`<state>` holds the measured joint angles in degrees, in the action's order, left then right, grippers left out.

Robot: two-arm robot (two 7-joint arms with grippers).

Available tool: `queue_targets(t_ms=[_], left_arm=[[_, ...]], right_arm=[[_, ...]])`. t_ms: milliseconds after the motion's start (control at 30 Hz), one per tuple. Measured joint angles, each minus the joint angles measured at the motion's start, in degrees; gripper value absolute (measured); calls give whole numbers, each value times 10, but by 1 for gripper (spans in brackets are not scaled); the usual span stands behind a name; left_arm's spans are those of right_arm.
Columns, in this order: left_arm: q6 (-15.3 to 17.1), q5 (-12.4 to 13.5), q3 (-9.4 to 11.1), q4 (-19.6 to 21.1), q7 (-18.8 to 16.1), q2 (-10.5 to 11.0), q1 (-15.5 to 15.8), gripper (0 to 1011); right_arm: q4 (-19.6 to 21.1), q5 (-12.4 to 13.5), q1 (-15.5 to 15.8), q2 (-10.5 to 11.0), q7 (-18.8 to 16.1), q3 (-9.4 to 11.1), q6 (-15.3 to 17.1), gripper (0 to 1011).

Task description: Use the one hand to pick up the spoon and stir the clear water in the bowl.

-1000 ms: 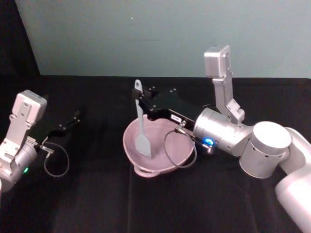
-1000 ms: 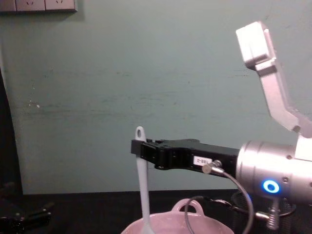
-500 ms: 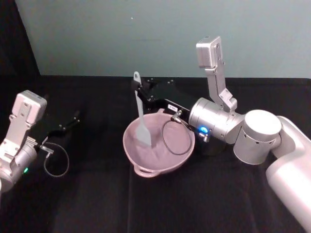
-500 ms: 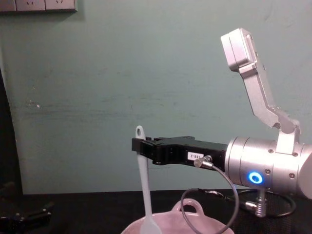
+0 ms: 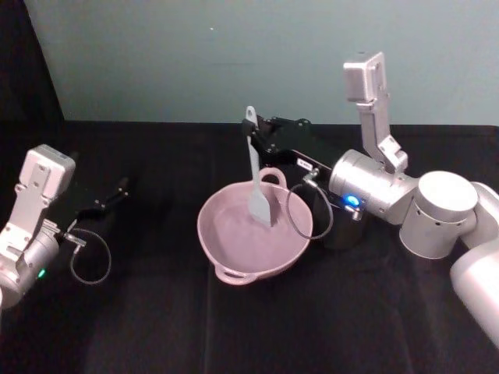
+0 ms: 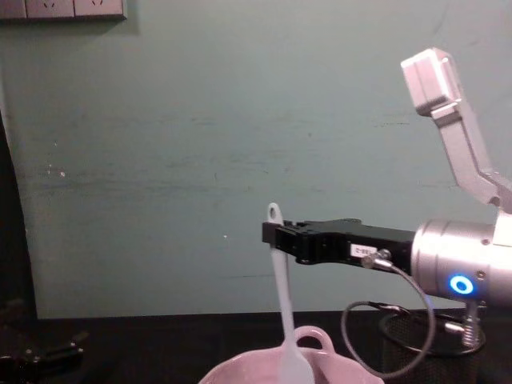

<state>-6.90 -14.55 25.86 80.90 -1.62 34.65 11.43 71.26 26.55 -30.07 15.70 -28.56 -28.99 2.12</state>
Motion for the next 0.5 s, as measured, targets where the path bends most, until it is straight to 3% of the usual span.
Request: queue_targets(t_ms=[500], left_arm=[[0, 0, 0, 0, 0, 0, 0, 1011]], right_arm=[[80, 5, 51, 40, 6, 17, 19, 124]])
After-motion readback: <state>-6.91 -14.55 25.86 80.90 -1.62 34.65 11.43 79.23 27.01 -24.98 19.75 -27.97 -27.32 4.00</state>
